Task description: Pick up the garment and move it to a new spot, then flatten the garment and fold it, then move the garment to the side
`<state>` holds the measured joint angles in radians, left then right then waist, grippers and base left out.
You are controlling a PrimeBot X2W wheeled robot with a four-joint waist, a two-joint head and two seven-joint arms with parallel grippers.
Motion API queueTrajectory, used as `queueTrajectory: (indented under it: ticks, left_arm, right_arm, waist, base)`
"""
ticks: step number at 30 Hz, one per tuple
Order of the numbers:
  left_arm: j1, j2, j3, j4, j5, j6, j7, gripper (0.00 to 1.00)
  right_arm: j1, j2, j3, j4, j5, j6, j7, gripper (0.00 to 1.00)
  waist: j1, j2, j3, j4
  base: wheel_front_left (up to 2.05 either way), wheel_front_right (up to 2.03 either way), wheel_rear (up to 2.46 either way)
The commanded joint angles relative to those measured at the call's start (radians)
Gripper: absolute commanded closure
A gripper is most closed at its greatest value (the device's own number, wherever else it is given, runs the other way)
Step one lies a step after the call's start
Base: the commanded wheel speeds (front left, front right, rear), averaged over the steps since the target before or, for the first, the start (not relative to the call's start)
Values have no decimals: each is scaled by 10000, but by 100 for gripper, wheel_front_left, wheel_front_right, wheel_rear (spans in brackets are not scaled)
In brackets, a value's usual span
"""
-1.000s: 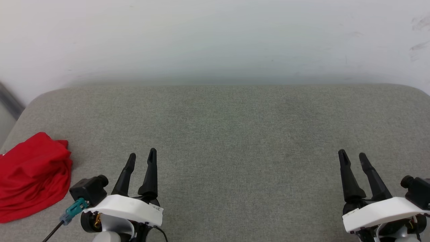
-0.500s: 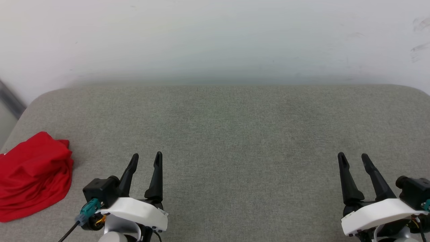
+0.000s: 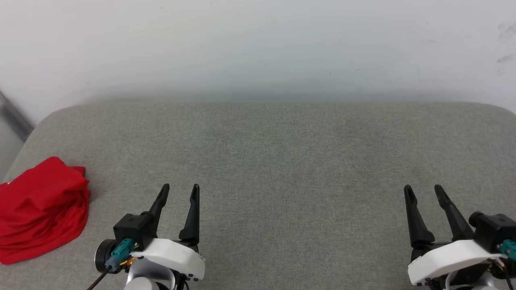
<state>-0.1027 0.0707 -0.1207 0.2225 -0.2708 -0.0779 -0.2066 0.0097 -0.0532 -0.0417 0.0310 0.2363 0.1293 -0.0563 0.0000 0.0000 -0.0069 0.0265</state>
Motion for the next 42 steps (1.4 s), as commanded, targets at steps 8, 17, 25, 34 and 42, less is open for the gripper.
queueTrajectory:
  ticks: [8, 17, 25, 34, 42]
  left_arm:
    - [-167, 39, -150, 111, 763, 104, -230, 0]
    - [-208, -21, -232, 298, 1379, 186, -439, 0]
    - [-251, -79, -263, 392, 1620, 210, -564, 0]
    - [-279, -127, -283, 482, 1473, 256, -599, 0]
    - [-402, -135, -200, 571, 1342, 328, -589, 0]
  right_arm:
    - [85, 31, -43, -68, -677, 20, -85, 0]
    - [103, 39, 8, -121, -1267, 21, -223, 0]
    - [94, 45, 4, -68, -1442, 23, -352, 0]
    - [56, 45, -58, 51, -1390, 13, -403, 0]
    - [137, 45, -4, 58, -1407, 13, -454, 0]
  waist:
    - [0, 0, -11, 23]
    - [0, 0, -37, 50]
    - [0, 0, -36, 91]
    - [0, 0, -32, 141]
    - [0, 0, 6, 531]
  base:
    - [0, 0, 0]
    - [0, 0, 0]
    - [0, 0, 0]
    - [0, 0, 0]
    - [0, 0, 0]
